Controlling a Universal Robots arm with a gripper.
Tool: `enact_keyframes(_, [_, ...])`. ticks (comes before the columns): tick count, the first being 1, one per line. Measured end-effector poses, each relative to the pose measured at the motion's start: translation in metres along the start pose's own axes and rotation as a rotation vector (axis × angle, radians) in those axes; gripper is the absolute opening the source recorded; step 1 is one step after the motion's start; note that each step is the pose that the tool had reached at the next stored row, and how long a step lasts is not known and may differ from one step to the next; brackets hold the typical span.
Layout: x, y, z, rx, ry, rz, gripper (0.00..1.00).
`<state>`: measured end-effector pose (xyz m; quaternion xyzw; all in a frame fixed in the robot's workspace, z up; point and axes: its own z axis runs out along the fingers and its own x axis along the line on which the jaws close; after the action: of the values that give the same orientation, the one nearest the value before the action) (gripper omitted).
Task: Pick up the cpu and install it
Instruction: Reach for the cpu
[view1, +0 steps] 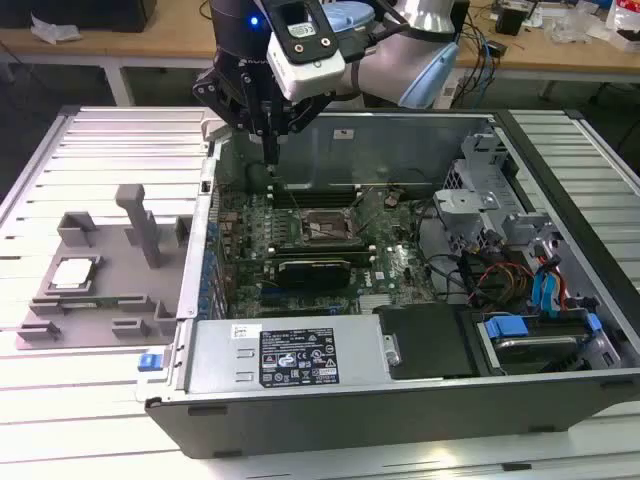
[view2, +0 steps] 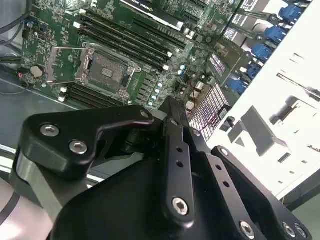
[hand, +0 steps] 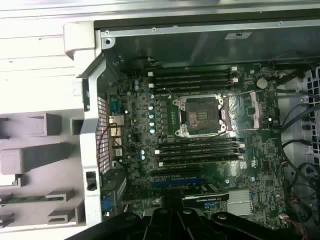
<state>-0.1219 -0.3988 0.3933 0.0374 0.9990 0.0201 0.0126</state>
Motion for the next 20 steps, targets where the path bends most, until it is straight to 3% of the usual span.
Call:
enact_keyframes(9, [0.0001,0.0000,0.0000,0.0002,0.0000,0.000,0.11])
enact_keyframes(15, [0.0058,-0.0004,-0.0002,0.0002,0.0000,0.000,0.11])
enact_keyframes(20, [0.0157,-0.0012,-0.0004,0.0002,0.0000,0.000,0.11])
